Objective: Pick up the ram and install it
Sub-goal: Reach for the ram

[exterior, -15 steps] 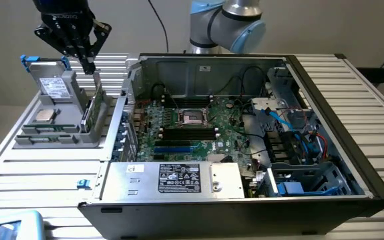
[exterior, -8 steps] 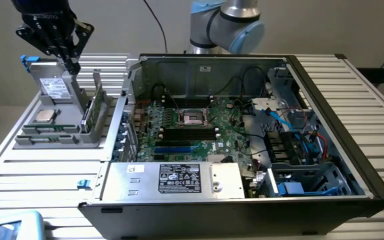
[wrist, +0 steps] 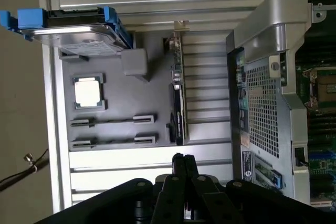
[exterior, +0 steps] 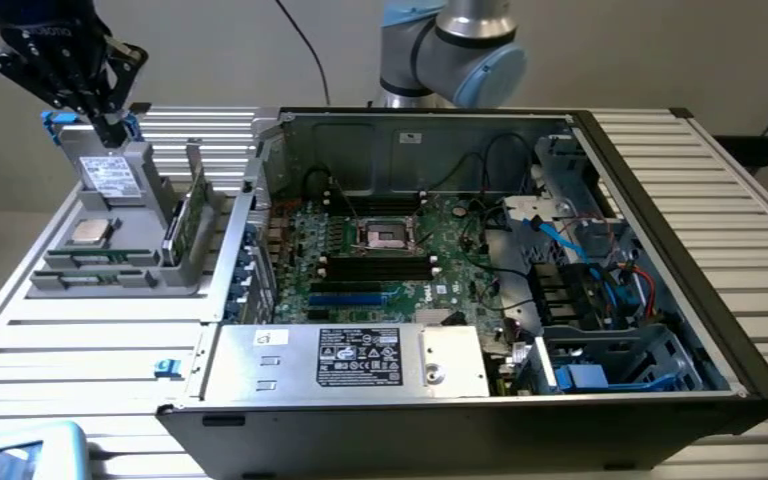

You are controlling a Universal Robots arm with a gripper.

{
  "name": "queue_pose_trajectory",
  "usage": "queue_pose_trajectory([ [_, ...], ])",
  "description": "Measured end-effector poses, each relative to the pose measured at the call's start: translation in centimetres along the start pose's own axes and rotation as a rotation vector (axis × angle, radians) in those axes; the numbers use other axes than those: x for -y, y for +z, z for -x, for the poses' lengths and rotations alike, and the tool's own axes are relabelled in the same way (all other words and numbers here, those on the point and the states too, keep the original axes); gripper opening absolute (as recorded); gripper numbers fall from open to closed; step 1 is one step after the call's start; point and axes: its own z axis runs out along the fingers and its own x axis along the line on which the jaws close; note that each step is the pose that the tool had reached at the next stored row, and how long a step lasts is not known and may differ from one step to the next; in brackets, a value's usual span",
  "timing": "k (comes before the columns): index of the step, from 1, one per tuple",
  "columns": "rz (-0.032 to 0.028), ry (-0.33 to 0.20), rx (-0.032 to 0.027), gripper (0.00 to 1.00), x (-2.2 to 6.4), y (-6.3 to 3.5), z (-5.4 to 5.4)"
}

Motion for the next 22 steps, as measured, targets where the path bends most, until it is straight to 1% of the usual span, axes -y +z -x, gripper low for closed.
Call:
queue_pose_trajectory([
  [10,-0.0002,0.0,-0.0005,0.11,-0.9,0.16,-4.6],
  [13,-0.0002,0.0,-0.0007,0.11,-1.09,0.2,-5.9],
  [18,-0.0002,0.0,-0.0011,0.11,-1.28,0.27,-7.4],
  [20,-0.0001,0.0,-0.0017,0.11,-1.33,0.29,-7.8],
  [22,-0.0003,0.0,-0.0021,0.11,-1.34,0.29,-8.0],
])
